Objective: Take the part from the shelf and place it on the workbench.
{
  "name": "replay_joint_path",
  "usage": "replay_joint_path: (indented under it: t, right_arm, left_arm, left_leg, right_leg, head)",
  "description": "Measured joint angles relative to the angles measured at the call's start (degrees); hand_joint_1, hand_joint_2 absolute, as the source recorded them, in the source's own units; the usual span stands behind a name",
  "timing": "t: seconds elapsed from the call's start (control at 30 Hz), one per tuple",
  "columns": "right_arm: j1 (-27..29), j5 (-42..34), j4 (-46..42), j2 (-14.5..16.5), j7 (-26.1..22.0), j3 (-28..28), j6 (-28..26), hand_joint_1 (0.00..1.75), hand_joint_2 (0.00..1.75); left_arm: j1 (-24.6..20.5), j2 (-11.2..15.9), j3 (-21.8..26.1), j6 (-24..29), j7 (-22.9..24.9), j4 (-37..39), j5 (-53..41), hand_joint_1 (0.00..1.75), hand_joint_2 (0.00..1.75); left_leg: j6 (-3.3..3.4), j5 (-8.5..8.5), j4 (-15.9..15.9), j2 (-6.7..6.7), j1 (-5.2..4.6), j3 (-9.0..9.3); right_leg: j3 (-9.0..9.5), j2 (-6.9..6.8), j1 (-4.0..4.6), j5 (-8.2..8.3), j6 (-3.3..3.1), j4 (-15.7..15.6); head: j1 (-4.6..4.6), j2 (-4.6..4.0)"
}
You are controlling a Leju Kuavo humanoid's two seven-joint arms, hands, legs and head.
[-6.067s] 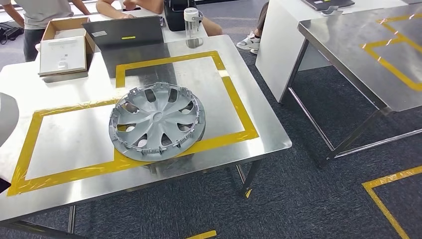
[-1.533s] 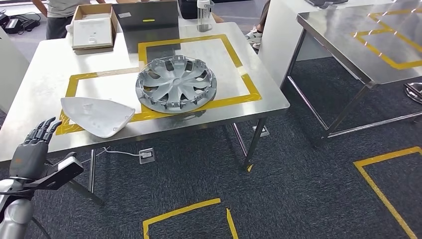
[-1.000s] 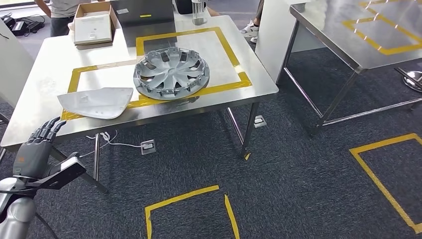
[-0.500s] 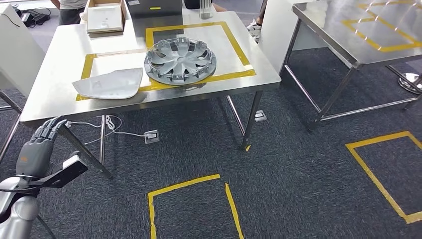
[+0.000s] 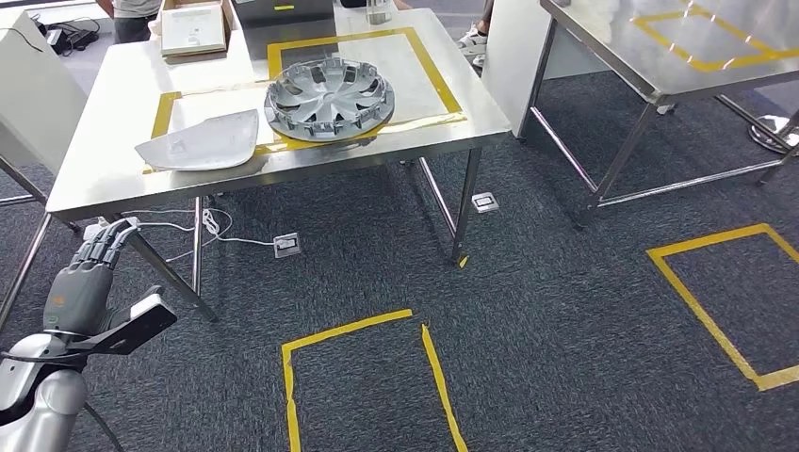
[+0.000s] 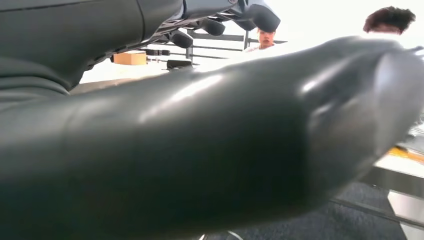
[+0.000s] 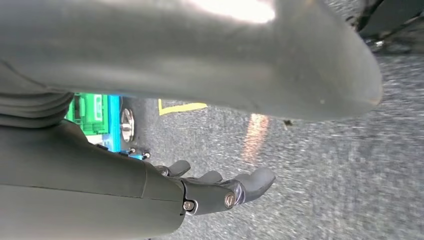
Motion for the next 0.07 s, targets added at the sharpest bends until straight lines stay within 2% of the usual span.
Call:
replay_joint_path:
  t: [0.03,0.07]
  right_arm:
    - [0.02,-0.01,0.00,0.00,0.03,0.00,-0.01,0.00,0.00]
    - [0.03,-0.01,0.00,0.00,0.05,0.00,-0.01,0.00,0.00]
  left_arm:
    - [0.01,0.00,0.02,0.00,-0.01,0.05,-0.04,0.00,0.00]
    - [0.00,0.00,0.03,0.00,-0.01,0.08,-0.05,0.00,0.00]
  left_leg:
    - [-0.17,-2.98,2.97,-0.02,-0.05,-0.69]
    - [-0.24,-4.65,4.68,-0.02,-0.06,-1.08]
  right_leg:
    - [-0.66,-0.05,0.04,0.62,-0.24,-0.07]
    - [-1.00,-0.09,0.05,0.92,-0.37,-0.06]
  head:
    - [-0.08,0.00]
    - [-0.11,0.00]
